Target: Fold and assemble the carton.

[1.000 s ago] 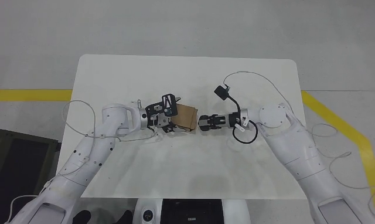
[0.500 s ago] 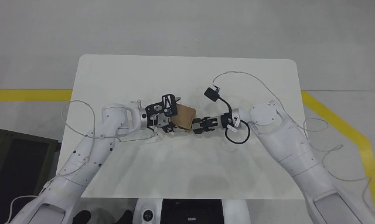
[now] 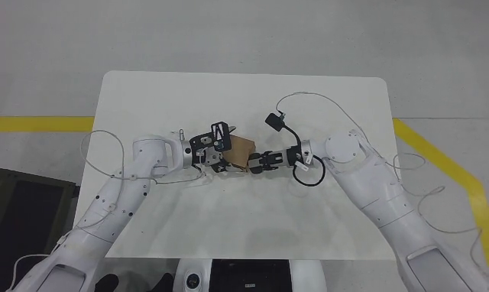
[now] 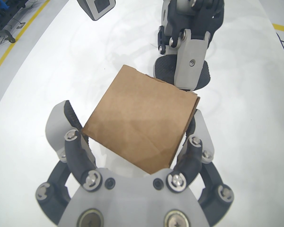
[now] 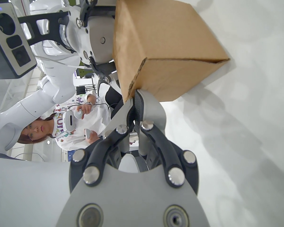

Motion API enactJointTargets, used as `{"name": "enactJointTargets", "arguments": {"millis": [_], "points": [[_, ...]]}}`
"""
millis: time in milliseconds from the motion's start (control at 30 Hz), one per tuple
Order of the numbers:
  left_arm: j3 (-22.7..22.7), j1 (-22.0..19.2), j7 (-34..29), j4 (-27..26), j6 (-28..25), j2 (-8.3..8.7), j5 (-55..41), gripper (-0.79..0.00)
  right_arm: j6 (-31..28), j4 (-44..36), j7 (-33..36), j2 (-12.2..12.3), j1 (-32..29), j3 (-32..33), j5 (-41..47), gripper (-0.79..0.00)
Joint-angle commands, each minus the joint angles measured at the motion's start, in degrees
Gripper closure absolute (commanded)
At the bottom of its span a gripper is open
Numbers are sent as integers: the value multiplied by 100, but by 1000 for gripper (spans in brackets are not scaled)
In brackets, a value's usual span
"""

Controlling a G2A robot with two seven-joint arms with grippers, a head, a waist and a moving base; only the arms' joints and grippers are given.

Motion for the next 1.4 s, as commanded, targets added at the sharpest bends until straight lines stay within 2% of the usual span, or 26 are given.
{"name": "enactJointTargets", "arguments": {"millis": [0, 267, 400, 433, 500, 533, 567, 600, 633, 767, 1000, 1167, 1367], "points": [[-11, 2, 19, 8, -10, 1, -18, -785, -40, 64, 22, 8, 6, 32, 8, 0], [-283, 161, 148, -72, -338, 81, -261, -785, -296, 133, 42, 159, -146, 465, -37, 0], [-522, 355, 211, -224, -609, 160, -395, -785, -736, -13, -31, 255, -319, 753, -72, 0], [-607, 413, 231, -276, -674, 185, -435, -785, -877, -37, -52, 277, -364, 818, -88, -22], [-771, 554, 300, -399, -691, 241, -542, -785, -1145, -62, -130, 313, -442, 948, -65, -160], [-857, 619, 323, -460, -691, 272, -593, -785, -1284, -59, -176, 329, -472, 1010, -52, -305], [-947, 679, 350, -526, -691, 304, -654, -785, -1422, -43, -247, 342, -494, 1075, -40, -382], [-1037, 735, 373, -588, -691, 335, -722, -785, -1567, -12, -321, 353, -516, 1132, -14, -668], [-1129, 781, 382, -648, -691, 366, -778, -785, -1686, 38, -391, 363, -526, 1186, 9, -785], [-1464, 870, 334, -772, -684, 462, -959, -785, -2233, 243, -646, 384, -476, 1366, 113, -785], [-1769, 625, 80, -432, -682, 515, -1209, -785, -3228, 760, -1183, 436, -162, 1690, -158, -785], [-1816, 268, -34, 61, -691, 542, -1423, -785, -3494, 974, -1845, 491, 26, 1950, -830, -785], [-1684, -214, -200, 544, -691, 612, -1694, -785, -3411, 1007, -2845, 548, 71, 2253, -1653, -785]]}}
